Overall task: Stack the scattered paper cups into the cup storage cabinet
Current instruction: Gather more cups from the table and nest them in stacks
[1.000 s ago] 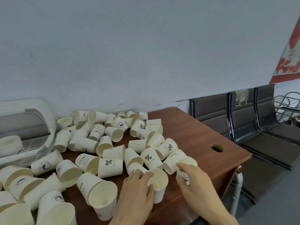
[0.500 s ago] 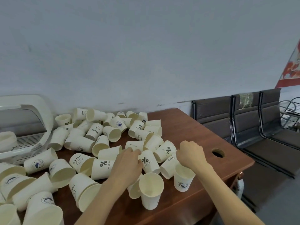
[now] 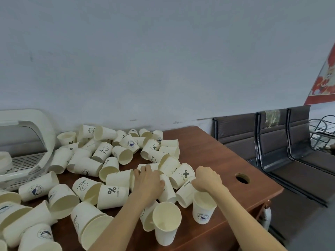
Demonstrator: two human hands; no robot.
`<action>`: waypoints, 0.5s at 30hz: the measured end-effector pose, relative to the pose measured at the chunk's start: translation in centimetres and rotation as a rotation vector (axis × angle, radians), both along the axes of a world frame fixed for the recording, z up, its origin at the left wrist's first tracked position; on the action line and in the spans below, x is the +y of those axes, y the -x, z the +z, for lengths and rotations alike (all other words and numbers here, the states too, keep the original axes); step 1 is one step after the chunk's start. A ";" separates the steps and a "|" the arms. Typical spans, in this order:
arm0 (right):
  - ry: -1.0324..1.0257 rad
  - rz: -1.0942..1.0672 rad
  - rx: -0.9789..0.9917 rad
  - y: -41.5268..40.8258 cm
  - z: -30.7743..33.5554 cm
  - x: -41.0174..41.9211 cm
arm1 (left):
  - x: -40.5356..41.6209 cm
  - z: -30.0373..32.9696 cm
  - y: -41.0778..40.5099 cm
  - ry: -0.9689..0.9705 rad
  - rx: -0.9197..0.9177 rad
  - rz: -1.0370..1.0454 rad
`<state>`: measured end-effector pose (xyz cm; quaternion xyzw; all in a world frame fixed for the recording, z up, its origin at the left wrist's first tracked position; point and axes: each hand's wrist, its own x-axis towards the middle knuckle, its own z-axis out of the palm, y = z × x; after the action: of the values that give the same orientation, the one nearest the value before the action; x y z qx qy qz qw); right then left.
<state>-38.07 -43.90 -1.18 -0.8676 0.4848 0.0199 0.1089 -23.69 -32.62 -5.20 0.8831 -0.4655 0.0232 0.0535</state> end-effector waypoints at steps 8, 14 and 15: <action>0.020 0.003 -0.130 -0.8 0.4 0.3 | 0.1 0.4 0.0 0.194 0.020 -0.011; 0.103 0.056 -0.232 -1.7 1.2 1.6 | 0.8 1.6 0.2 0.310 -0.033 -0.058; 0.122 0.070 -0.238 -1.8 1.3 1.8 | 0.9 1.8 0.1 0.328 -0.039 -0.066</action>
<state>-36.26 -42.10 0.15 -0.8852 0.4384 -0.1088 0.1118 -23.82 -31.68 -3.41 0.8462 -0.4851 0.1144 0.1885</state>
